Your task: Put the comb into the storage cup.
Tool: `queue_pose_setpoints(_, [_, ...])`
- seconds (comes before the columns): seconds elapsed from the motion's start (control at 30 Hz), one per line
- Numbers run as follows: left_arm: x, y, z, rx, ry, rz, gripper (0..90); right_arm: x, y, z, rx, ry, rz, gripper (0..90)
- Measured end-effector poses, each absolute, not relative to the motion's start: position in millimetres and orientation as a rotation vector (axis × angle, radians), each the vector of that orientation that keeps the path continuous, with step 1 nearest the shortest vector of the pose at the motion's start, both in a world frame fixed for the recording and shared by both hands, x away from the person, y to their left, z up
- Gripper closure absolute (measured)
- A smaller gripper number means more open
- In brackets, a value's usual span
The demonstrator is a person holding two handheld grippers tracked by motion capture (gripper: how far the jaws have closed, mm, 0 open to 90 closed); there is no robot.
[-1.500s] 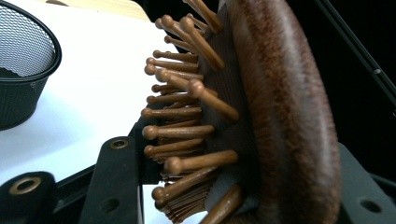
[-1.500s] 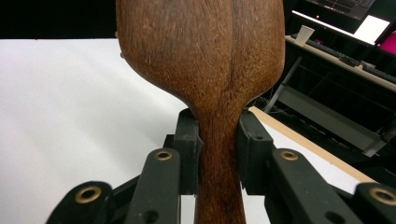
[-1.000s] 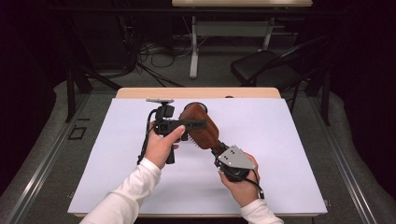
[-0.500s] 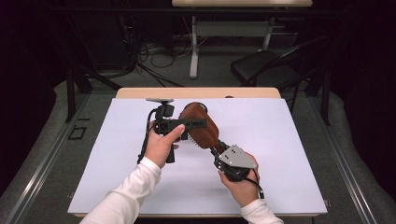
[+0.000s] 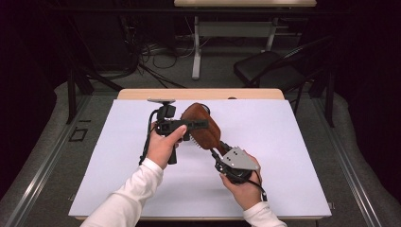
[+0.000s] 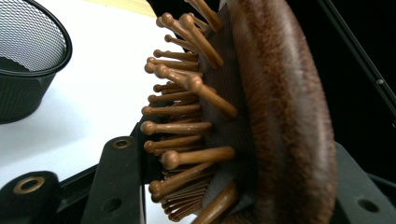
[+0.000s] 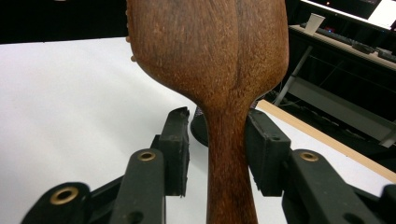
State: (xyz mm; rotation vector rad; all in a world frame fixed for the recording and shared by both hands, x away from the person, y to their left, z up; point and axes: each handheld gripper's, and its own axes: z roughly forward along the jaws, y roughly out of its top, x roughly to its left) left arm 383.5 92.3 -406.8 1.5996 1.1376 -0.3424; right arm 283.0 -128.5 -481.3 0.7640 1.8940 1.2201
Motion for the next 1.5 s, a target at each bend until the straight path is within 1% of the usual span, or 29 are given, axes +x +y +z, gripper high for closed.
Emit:
queue_pose_setpoints(0.3, [386,96,-407,1.600,1.149,-0.329,51.2,286,-129,-482,0.769,1.898,1.217,46.3])
queue_pose_setpoints(0.47, [387,98,-407,1.596,1.152,-0.320,51.1,288,-127,-481,0.749,1.900,1.176,42.1])
queue_pose_setpoints(0.9, [388,101,-407,1.593,1.151,-0.296,51.0,288,-123,-476,0.720,1.937,1.181,41.3])
queue_pose_setpoints(1.17, [389,103,-407,1.583,1.149,-0.289,50.9,287,-126,-471,0.748,1.930,1.208,32.6])
queue_pose_setpoints(1.5, [390,104,-407,1.578,1.152,-0.271,50.9,291,-129,-469,0.810,1.966,1.245,24.6])
